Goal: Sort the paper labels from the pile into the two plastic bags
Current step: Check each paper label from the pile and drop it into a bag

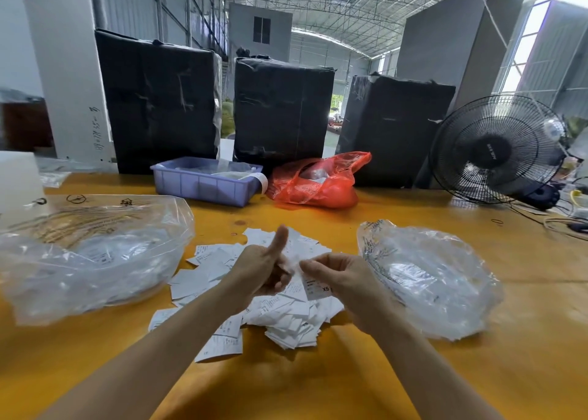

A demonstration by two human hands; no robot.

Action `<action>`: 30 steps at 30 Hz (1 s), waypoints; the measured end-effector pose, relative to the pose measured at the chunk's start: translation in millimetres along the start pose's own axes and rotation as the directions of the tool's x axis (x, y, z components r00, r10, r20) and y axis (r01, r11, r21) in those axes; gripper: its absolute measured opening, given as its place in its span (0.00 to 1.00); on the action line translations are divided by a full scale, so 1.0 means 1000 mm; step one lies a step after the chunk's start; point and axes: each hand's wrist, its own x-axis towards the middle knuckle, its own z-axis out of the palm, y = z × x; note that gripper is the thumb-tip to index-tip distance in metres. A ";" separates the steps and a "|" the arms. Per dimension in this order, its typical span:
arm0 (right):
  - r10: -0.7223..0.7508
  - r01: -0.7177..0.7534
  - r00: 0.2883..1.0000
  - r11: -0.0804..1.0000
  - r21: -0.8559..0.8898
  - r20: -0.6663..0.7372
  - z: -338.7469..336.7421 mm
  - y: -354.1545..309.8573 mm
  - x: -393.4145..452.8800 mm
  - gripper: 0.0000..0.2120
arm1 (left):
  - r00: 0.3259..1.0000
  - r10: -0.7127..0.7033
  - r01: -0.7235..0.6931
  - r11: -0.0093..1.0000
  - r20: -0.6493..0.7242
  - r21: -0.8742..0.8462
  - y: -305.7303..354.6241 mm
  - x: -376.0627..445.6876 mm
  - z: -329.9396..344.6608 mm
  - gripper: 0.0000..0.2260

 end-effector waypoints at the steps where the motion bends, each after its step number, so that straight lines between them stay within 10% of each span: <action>1: -0.009 0.009 0.999 1.000 0.000 -0.047 0.000 0.001 0.001 0.12 | 0.999 -0.019 0.020 0.999 0.033 -0.045 0.001 0.000 -0.001 0.28; 13: -0.104 0.132 0.915 0.990 0.046 -0.390 -0.003 0.003 0.004 0.07 | 0.995 0.088 -0.089 0.996 0.042 0.031 -0.005 0.001 -0.001 0.12; 20: -0.208 0.201 0.915 0.978 -0.059 -0.346 0.001 0.001 0.000 0.06 | 0.998 0.059 -0.059 0.984 0.005 0.170 -0.001 -0.002 0.003 0.24; 30: -0.276 0.196 0.932 0.928 -0.316 -0.232 0.007 0.006 0.000 0.04 | 0.974 0.149 -0.155 0.988 -0.170 -0.023 0.000 -0.004 0.009 0.05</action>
